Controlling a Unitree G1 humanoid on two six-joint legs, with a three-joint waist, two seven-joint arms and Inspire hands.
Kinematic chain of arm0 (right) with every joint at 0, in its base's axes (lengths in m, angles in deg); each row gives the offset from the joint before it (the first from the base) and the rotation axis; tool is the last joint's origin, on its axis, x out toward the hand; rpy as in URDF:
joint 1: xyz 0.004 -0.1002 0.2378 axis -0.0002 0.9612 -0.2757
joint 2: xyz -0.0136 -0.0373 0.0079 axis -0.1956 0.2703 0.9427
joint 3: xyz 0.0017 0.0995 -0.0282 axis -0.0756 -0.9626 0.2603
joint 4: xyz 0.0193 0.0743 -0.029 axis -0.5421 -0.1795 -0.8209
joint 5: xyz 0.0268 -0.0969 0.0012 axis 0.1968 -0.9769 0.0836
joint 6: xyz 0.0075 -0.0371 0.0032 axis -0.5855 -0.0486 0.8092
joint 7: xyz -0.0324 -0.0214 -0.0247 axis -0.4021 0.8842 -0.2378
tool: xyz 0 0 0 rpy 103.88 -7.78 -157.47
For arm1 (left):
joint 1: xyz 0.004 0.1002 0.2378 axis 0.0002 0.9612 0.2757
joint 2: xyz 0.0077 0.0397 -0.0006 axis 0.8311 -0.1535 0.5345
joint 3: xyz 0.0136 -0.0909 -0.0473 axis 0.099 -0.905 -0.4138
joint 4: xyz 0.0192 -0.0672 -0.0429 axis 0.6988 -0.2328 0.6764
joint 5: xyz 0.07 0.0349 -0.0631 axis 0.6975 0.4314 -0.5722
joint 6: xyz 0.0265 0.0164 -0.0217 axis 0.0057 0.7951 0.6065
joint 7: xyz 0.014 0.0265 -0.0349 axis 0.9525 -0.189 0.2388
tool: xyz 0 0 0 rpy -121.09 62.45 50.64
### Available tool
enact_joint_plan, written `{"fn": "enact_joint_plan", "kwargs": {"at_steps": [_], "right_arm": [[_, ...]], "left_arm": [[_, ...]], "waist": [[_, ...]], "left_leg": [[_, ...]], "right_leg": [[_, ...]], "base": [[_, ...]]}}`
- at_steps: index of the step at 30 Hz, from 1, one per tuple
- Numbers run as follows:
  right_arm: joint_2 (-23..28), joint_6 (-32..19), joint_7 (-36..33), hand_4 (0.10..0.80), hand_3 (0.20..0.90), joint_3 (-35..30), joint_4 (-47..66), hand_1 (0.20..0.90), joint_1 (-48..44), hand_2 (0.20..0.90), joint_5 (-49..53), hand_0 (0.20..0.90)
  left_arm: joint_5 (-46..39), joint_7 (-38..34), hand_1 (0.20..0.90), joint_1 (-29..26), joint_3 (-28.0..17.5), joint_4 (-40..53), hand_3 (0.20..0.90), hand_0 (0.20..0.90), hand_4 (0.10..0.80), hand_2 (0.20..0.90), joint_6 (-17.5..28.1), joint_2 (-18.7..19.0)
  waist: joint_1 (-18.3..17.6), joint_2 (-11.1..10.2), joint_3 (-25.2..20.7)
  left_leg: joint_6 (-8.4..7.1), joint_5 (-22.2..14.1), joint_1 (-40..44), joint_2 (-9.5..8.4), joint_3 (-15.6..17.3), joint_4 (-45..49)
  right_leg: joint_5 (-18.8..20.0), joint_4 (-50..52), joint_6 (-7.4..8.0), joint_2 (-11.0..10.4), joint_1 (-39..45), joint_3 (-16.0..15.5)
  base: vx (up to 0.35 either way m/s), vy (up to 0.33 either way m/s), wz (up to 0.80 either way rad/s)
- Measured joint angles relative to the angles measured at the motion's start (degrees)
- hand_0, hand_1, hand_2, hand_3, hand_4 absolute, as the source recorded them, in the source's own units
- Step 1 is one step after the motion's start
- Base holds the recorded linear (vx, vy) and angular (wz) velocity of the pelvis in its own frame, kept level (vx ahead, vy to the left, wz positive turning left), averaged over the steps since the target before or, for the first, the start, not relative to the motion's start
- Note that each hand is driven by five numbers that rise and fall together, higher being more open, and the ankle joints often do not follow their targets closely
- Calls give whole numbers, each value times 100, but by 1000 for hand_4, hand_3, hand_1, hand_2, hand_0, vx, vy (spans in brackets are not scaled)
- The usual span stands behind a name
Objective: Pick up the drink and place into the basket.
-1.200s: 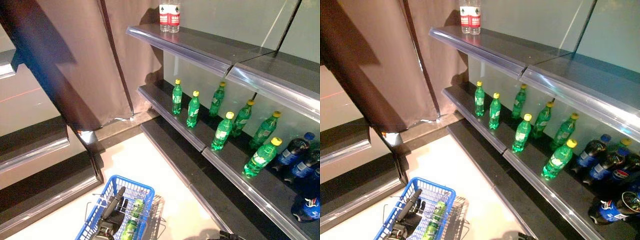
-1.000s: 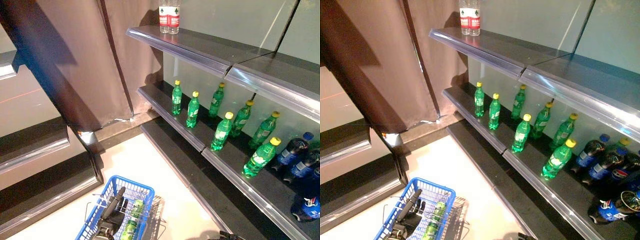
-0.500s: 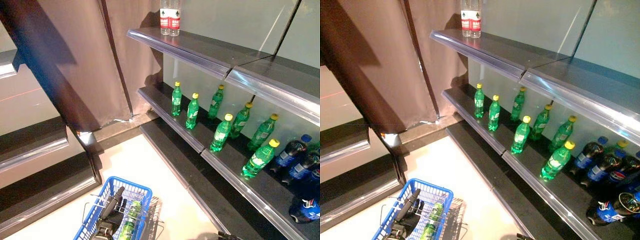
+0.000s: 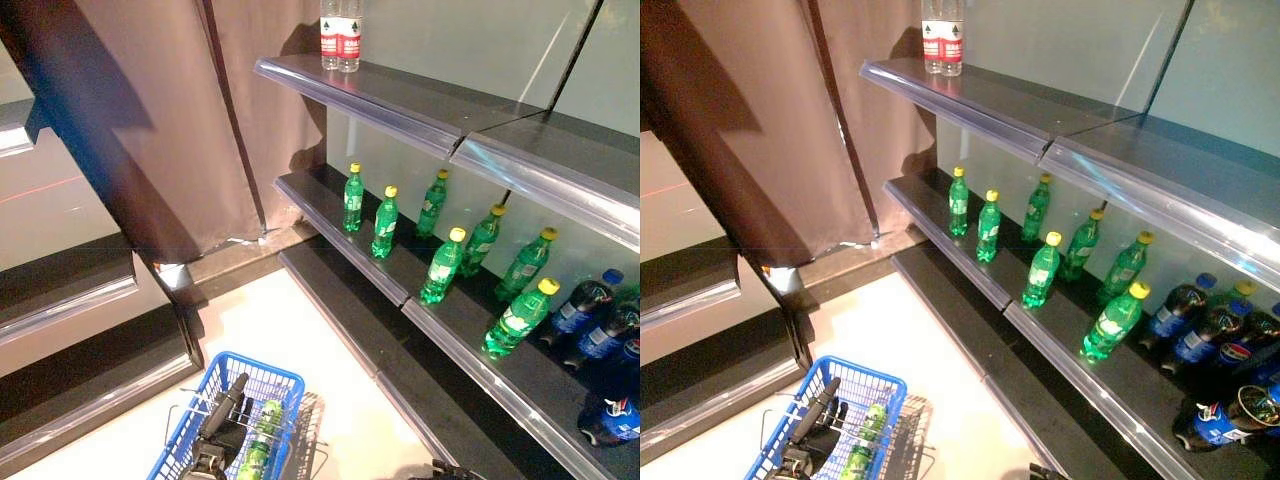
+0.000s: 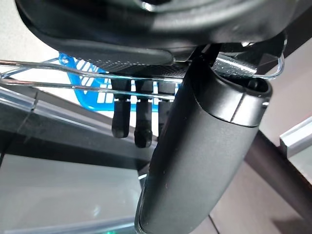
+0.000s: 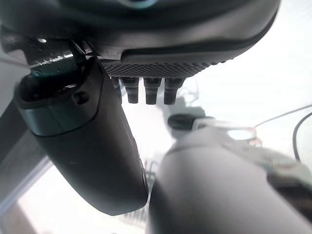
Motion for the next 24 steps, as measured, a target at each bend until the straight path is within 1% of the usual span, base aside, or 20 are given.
{"fn": "enact_joint_plan", "kwargs": {"at_steps": [5, 9, 11, 14, 17, 20, 21, 24], "right_arm": [[-2, -99, 283, 800, 900, 523, 1292, 900, 123, 900, -50, 900], [27, -148, 319, 800, 900, 776, 2687, 900, 158, 900, -101, 900], [43, -131, 318, 800, 900, 827, 3152, 900, 164, 900, -99, 900], [88, -111, 389, 800, 900, 875, 4176, 900, 214, 900, 20, 900], [160, -153, 506, 800, 900, 874, 4720, 900, 208, 900, 133, 900], [214, -413, 539, 800, 900, 835, 5181, 900, 198, 900, 258, 900], [270, -446, 535, 800, 900, 828, 5351, 900, 198, 900, 254, 900], [466, -757, 416, 800, 900, 717, 5815, 900, 203, 900, 146, 900]], "left_arm": [[0, -109, 300, 60, 9, 106, 200, 300, 100, 300, 85, -55], [-5, -228, 300, 216, 20, 335, 200, 300, 100, 300, 167, -90], [-18, -254, 300, 232, 21, 362, 200, 300, 100, 300, 191, -93], [-30, -363, 300, 319, 28, 586, 200, 300, 100, 300, 217, -95], [-34, -376, 300, 327, 36, 635, 200, 300, 100, 300, 223, -97], [-35, -442, 300, 329, 36, 681, 200, 300, 100, 300, 230, -99], [-35, -490, 300, 329, 36, 700, 200, 300, 100, 300, 230, -104], [-32, -528, 300, 331, 33, 727, 200, 300, 100, 300, 229, -122]], "waist": [[-7, -2, 2], [-2, -22, 13], [-4, -29, 23], [-17, -58, 47], [-17, -59, 54], [-17, -56, 87], [-21, -47, 106], [-33, -34, 187]], "left_leg": [[0, 0, 0, 0, 1, 0], [-10, 7, -7, -3, -16, 2], [-11, 8, -12, -7, -25, 2], [-11, 10, -21, -18, -62, 5], [-11, 9, -26, -27, -64, 5], [-7, 7, -29, -33, -64, 4], [-7, 7, -29, -37, -64, 4], [-5, 5, -31, -36, -58, 3]], "right_leg": [[0, 0, 0, 1, -1, -2], [8, 0, 29, 0, -1, -8], [5, 0, 34, -3, -1, -12], [-5, 0, 42, -9, -2, -25], [-16, 0, 57, -9, -2, -29], [-21, 1, 65, -9, -3, -32], [-22, 1, 66, -10, -3, -31], [-22, 1, 67, -23, -7, -24]], "base": [[0, 0, 0], [0, 0, 0], [0, 0, 0], [-9, 3, 2], [0, 0, 0], [0, 0, 0], [0, 0, 0], [0, 0, 0]]}}
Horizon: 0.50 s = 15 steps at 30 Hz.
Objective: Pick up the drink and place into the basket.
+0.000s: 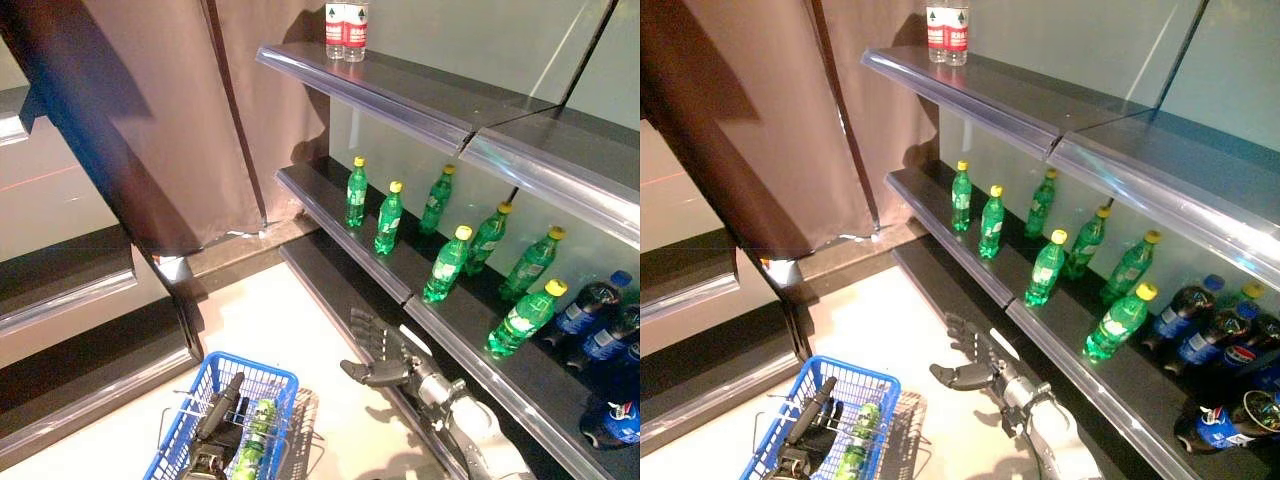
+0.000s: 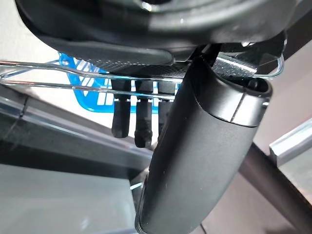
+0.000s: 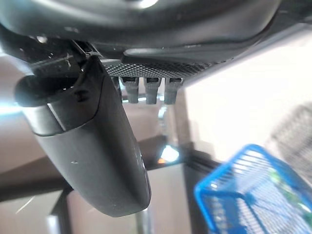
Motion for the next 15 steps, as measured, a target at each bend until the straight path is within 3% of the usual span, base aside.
{"fn": "enact_joint_plan", "kwargs": {"at_steps": [6, 15], "right_arm": [[229, -824, -603, 800, 900, -676, 485, 900, 4, 900, -782, 900], [332, -1612, -1733, 800, 900, -803, 705, 900, 58, 900, -1155, 900]], "left_arm": [[51, -183, 300, 96, -12, 319, 200, 300, 100, 300, -28, -72], [94, -186, 300, 117, -25, 376, 200, 300, 100, 300, -74, -118]], "waist": [[-95, 12, 33], [-261, 44, 183]], "left_leg": [[5, -4, -74, -2, 33, 2], [30, -28, 31, -15, 286, 2]], "right_leg": [[3, 1, 4, 13, -93, 31], [65, 1, 37, 30, -125, 277]], "base": [[0, 0, -2], [-5, 3, -14]]}}
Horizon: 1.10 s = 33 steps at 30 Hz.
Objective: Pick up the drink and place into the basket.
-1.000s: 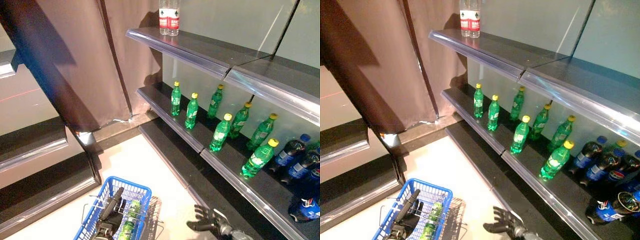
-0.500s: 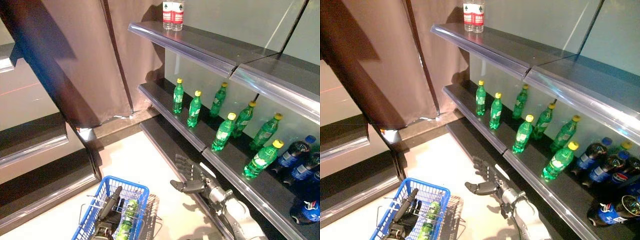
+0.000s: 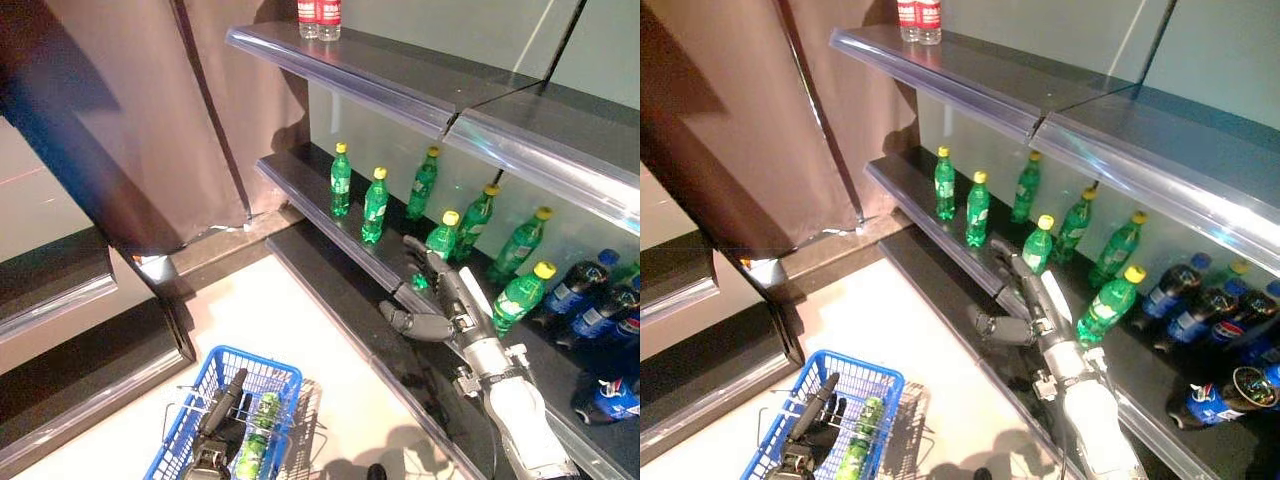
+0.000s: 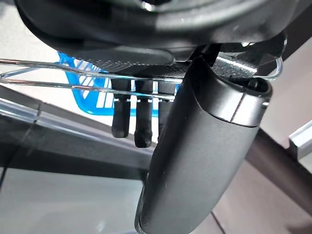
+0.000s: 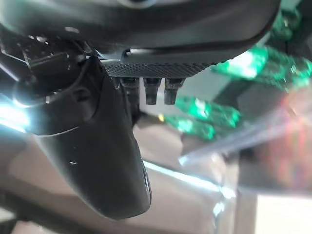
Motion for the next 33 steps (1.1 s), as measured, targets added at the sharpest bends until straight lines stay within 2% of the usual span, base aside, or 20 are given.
{"fn": "enact_joint_plan", "kwargs": {"at_steps": [5, 8, 12, 16, 24, 33], "right_arm": [[-8, -188, -330, 800, 900, -134, 203, 900, 204, 900, 13, 900], [-8, -188, -414, 800, 900, -222, 203, 900, 211, 900, 77, 900], [-5, -190, -521, 800, 900, -283, 228, 900, 292, 900, 133, 900], [-4, -191, -620, 800, 900, -290, 232, 900, 460, 900, 136, 900], [-7, -192, -1037, 800, 900, -290, 231, 900, 688, 900, 136, 900], [-38, -190, -1342, 800, 900, -292, 221, 900, 764, 900, 543, 900]], "left_arm": [[2, 0, 300, 16, -11, 16, 200, 300, 100, 300, -3, -8], [32, 0, 300, 17, -10, 18, 200, 300, 100, 300, -19, -8], [64, 0, 300, 15, 7, 47, 200, 300, 100, 300, -48, -8], [64, 0, 300, 17, 8, 47, 200, 300, 100, 300, -73, -4], [69, 0, 300, 13, 19, 47, 200, 300, 100, 300, -74, -1], [69, 0, 300, 10, 19, 47, 200, 300, 100, 300, -75, -1]], "waist": [[-70, -3, 38], [-200, -17, 90], [-259, -32, 127], [-356, -47, 148], [-493, -100, 184], [-487, -126, 211]], "left_leg": [[20, -15, 7, -8, 222, 18], [33, -25, 54, -23, 323, 24], [52, -61, 108, -41, 587, 29], [83, -82, 131, -71, 696, 32], [112, -122, 207, -106, 916, 34], [118, -133, 277, -121, 936, 34]], "right_leg": [[62, 0, 8, 2, -92, 215], [92, 0, 18, 19, -94, 275], [154, 0, 42, 55, -164, 544], [188, 1, 68, 53, -202, 697], [212, 1, 107, 51, -207, 869], [217, 7, 120, 49, -149, 896]], "base": [[-6, 2, -22], [1, 0, -23], [10, 3, -31], [12, 1, -19], [15, -8, -13], [24, -5, -1]]}}
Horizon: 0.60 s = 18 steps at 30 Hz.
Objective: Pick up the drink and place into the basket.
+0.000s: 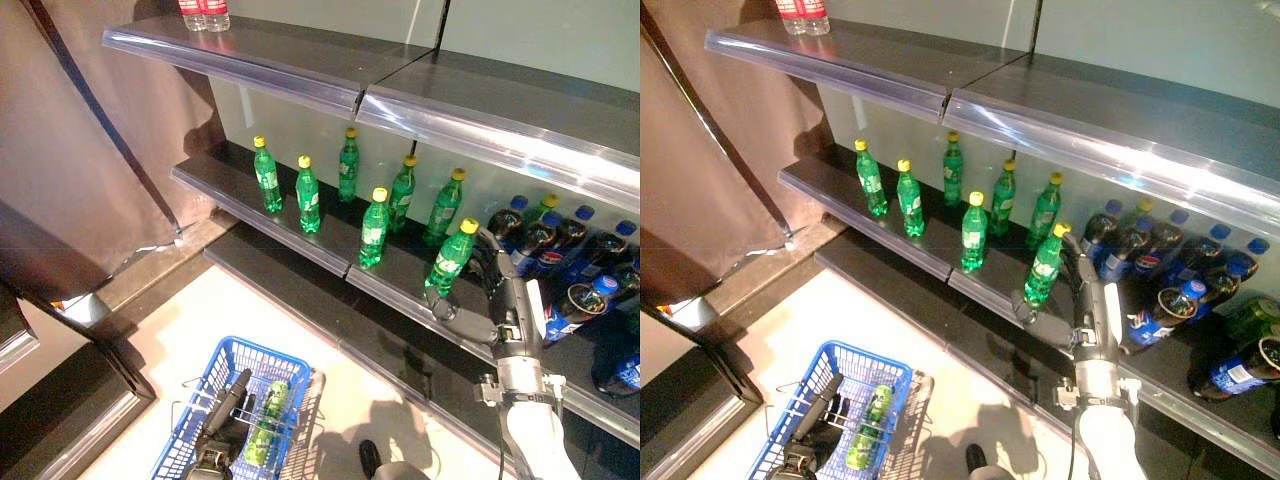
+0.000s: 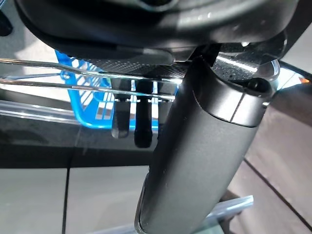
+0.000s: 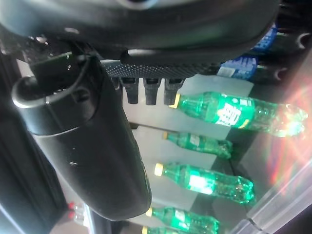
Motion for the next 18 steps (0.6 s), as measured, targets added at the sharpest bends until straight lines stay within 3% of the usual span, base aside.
{"fn": "enact_joint_plan", "kwargs": {"at_steps": [11, 18], "right_arm": [[-215, 183, -347, 800, 900, -37, -262, 900, 261, 900, 509, 900], [-256, 370, -914, 800, 900, -64, -637, 900, 318, 900, 721, 900]], "left_arm": [[-1, 2, 300, 57, -1, 0, 200, 300, 100, 300, 0, 23], [-4, 5, 300, 127, -2, 0, 200, 300, 100, 300, -8, 50]], "waist": [[11, 5, 78], [21, 1, 387]], "left_leg": [[15, -16, 14, -6, 10, 3], [25, -22, 16, -29, -6, 43]], "right_leg": [[-7, 26, 12, -16, 8, -14], [-30, 105, 27, -32, -15, -15]], "base": [[71, -15, -1], [59, -46, 0]]}}
